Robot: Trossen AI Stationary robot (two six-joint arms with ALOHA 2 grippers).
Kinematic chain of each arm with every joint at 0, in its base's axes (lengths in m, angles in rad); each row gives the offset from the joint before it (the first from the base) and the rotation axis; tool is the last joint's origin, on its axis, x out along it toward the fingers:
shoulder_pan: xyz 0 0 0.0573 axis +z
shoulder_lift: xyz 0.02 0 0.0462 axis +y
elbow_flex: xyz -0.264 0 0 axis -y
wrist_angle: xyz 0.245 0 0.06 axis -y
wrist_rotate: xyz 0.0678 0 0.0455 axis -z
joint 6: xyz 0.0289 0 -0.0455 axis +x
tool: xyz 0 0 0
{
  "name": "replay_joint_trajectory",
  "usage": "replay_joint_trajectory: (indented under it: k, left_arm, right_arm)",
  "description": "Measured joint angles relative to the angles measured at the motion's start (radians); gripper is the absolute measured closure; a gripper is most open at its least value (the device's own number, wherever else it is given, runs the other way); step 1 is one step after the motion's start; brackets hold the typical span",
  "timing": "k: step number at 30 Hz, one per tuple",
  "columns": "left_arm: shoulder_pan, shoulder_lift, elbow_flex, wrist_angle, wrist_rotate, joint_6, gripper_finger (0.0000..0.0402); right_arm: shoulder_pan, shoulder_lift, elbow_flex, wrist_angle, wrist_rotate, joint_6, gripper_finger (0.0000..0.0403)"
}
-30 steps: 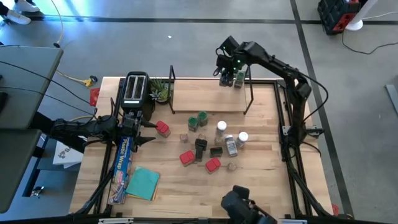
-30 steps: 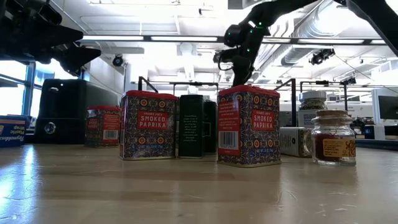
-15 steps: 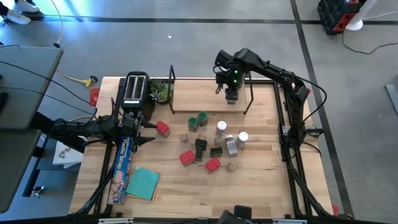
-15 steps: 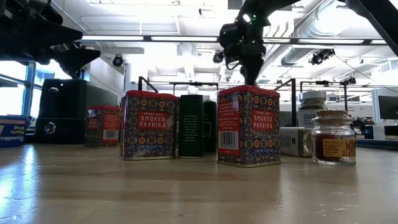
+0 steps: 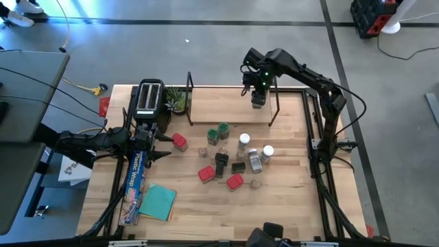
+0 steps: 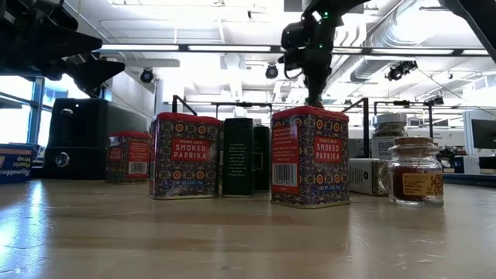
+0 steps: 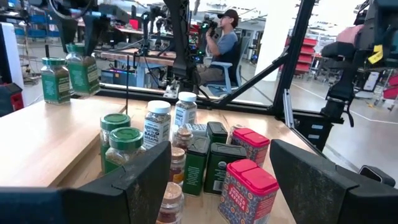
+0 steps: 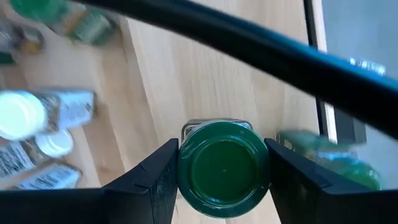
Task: Shelf spices
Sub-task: Put the right green seasoning bottle on the shelf aligned with the other green seasoning bottle
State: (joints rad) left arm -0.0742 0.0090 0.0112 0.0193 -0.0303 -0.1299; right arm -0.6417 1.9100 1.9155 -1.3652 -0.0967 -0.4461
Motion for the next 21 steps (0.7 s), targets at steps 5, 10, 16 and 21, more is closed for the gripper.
replay_joint_trajectory:
  k: [5,10,16,21]
  left_arm:
    - [0.0,0.0,0.0,0.0,0.0,0.0,0.0133]
    - [0.0,0.0,0.0,0.0,0.002,0.0,0.0133]
    - [0.0,0.0,0.0,0.001,0.002,0.0,0.0133]
    - [0.0,0.0,0.0,0.001,0.001,0.0,0.0133]
  right_arm:
    - [0.001,-0.003,-0.014,0.033,-0.01,-0.003,0.021]
    - [0.001,-0.055,-0.157,0.087,-0.005,0.0,0.021]
    - [-0.011,-0.149,-0.329,0.259,0.014,-0.007,0.021]
    - [-0.033,-0.163,-0.403,0.278,0.014,-0.025,0.021]
